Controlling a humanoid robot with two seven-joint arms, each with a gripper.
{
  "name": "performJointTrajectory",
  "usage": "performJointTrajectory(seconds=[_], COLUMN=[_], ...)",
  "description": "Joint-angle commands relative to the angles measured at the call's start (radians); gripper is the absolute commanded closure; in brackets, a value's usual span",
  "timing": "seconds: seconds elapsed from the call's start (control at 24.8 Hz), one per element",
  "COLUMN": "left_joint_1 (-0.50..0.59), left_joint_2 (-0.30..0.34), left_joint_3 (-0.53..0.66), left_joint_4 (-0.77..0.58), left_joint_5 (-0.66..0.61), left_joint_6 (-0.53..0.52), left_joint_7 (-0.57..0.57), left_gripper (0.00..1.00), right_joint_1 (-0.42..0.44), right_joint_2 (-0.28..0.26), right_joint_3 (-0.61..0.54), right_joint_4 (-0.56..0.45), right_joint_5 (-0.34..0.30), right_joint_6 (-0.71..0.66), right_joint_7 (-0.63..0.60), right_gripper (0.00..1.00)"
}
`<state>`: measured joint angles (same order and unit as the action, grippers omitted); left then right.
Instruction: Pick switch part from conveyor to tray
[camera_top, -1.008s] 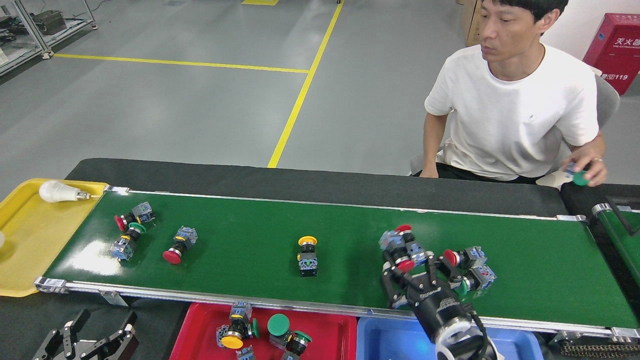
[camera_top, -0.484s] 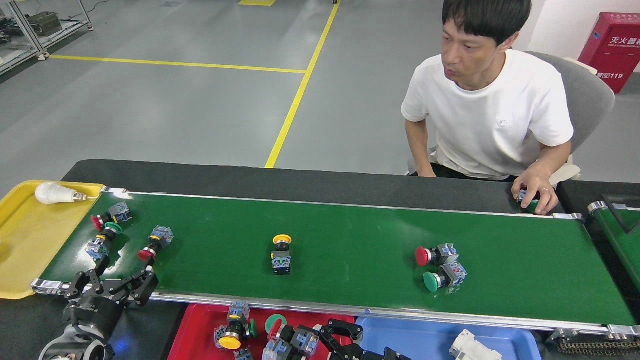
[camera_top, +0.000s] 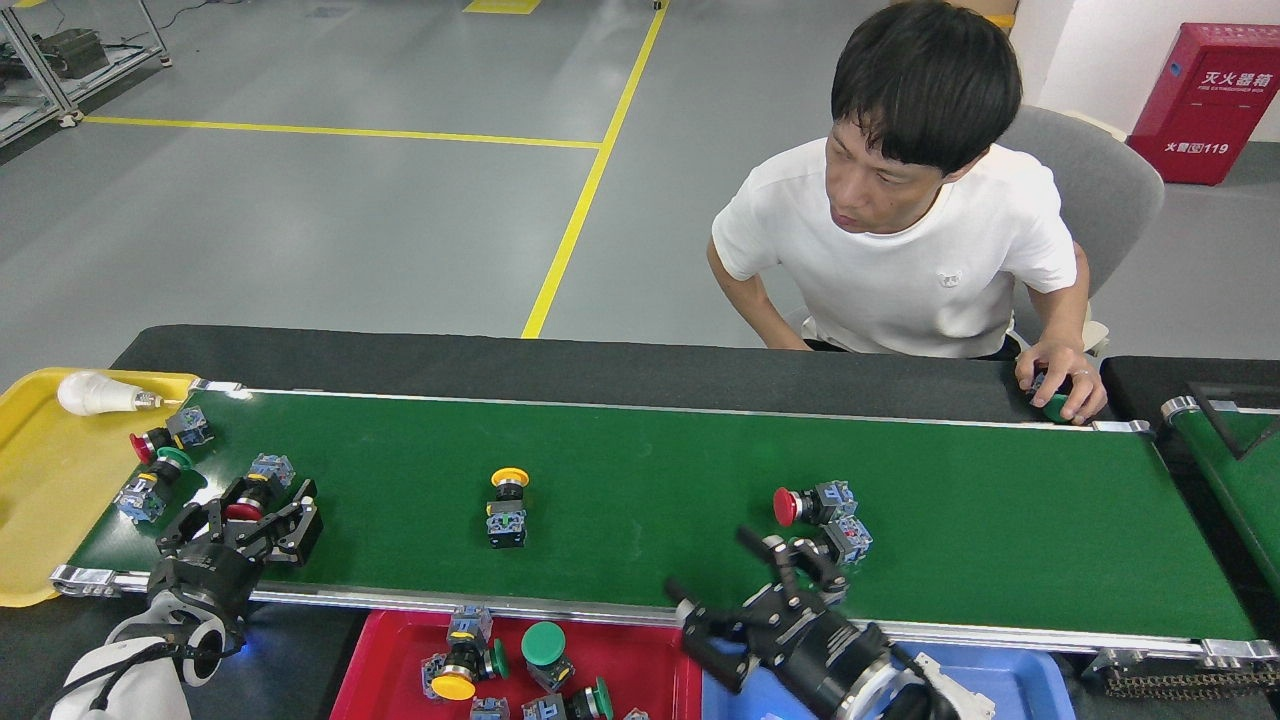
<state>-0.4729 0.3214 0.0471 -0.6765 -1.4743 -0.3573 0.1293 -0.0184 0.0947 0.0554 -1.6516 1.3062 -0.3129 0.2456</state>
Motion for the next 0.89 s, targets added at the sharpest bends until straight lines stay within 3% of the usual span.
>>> performJointTrajectory(seconds=[0.0, 0.08, 0.2, 0.28, 0.36, 0.48, 0.56, 0.73, 0.85], left_joint_1=[-0.029, -0.027, -0.007, 0.065, 0.211, 0.47, 0.591, 0.77, 0.81], left_joint_2=[0.021, 0.022, 0.018, 0.027, 0.036, 0.036, 0.027, 0.027, 0.036], left_joint_3=[-0.007, -0.004, 0.003, 0.008, 0.04, 0.092, 0.091, 0.017, -0.085], left_joint_4=[0.031, 0.034, -0.005, -0.119, -0.327, -0.664, -0.82, -1.011, -1.038], left_joint_5=[0.0, 0.006, 0.019, 0.057, 0.098, 0.103, 0.103, 0.06, -0.093], left_joint_6=[-0.005, -0.008, -0.014, -0.051, -0.086, -0.112, -0.123, -0.124, -0.124], left_joint_7=[0.023, 0.044, 0.073, 0.076, 0.075, 0.076, 0.076, 0.095, 0.181], left_gripper=[0.9, 0.96, 0.96, 0.95, 0.95, 0.93, 0.93, 0.91, 0.83], right_joint_1=[-0.006, 0.028, 0.156, 0.256, 0.29, 0.302, 0.298, 0.239, 0.155], right_joint_2=[-0.021, -0.032, -0.035, -0.055, -0.064, -0.064, -0.055, -0.052, -0.05], right_joint_3=[-0.048, -0.095, -0.135, -0.138, -0.146, -0.167, -0.166, -0.144, -0.034], right_joint_4=[-0.016, -0.019, -0.08, -0.119, -0.12, -0.119, -0.119, -0.117, -0.08], right_joint_5=[-0.004, -0.004, -0.005, -0.019, -0.03, -0.031, -0.031, -0.027, -0.024], right_joint_6=[0.135, 0.147, 0.129, 0.089, 0.071, 0.064, 0.067, 0.072, 0.08], right_joint_7=[-0.051, -0.095, -0.126, -0.164, -0.201, -0.22, -0.22, -0.2, -0.129], right_gripper=[0.02, 0.02, 0.02, 0.02, 0.02, 0.02, 0.02, 0.02, 0.02])
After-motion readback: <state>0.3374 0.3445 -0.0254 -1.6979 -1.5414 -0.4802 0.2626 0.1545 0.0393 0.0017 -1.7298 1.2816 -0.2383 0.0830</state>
